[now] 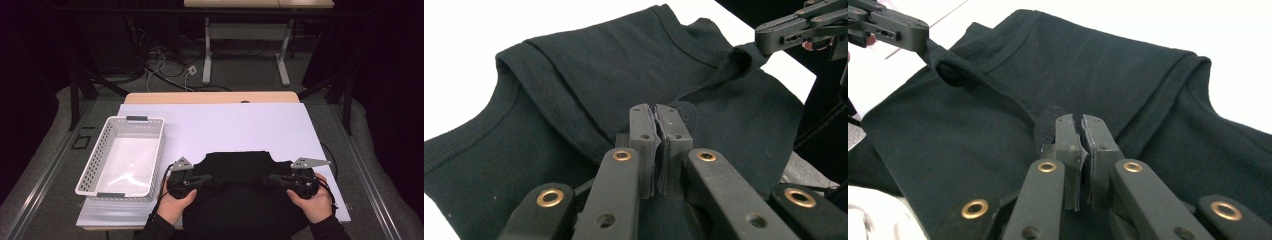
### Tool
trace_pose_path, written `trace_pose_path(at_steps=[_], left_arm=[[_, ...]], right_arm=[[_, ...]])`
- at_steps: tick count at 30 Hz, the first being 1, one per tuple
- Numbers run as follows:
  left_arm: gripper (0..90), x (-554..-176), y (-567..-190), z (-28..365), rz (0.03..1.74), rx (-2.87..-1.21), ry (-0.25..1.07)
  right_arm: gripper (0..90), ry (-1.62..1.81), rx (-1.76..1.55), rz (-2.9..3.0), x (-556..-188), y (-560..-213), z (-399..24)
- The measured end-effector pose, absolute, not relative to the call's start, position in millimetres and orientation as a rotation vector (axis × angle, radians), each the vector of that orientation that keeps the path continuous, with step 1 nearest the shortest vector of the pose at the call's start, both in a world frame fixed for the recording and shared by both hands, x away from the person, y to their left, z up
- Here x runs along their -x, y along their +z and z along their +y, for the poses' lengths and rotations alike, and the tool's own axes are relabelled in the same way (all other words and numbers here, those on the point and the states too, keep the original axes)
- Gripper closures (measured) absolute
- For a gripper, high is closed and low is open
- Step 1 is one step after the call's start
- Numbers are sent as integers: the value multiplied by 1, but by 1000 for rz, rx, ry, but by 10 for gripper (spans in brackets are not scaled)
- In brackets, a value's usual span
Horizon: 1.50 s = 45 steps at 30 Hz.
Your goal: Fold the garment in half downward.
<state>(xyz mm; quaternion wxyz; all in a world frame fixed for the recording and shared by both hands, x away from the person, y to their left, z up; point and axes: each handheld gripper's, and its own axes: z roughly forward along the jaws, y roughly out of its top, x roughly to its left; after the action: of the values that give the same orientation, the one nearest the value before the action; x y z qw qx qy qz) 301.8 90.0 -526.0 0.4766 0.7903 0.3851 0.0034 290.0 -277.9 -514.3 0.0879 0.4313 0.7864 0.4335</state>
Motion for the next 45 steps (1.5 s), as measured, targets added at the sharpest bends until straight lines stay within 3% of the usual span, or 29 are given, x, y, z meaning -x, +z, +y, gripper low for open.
trace_pose_path(at_steps=[5, 13, 16, 23, 32, 45], left_arm=[[836, -299, -530, 90, 946, -1933, -14], [645, -302, -532, 91, 961, -1916, -10], [595, -303, -534, 91, 978, -1917, 6], [488, -306, -538, 92, 1003, -1917, 54], [413, -310, -543, 94, 1013, -1936, 114], [407, -317, -549, 99, 1037, -1976, 161]], right_arm=[[850, 1278, -1283, 2357, -287, -518, -276], [642, 1291, -1212, 2320, -286, -516, -270], [601, 1290, -1200, 2314, -287, -518, -269], [561, 1264, -1180, 2304, -291, -525, -270], [505, 1192, -1120, 2265, -295, -533, -273], [400, 1159, -1166, 2191, -304, -540, -284]])
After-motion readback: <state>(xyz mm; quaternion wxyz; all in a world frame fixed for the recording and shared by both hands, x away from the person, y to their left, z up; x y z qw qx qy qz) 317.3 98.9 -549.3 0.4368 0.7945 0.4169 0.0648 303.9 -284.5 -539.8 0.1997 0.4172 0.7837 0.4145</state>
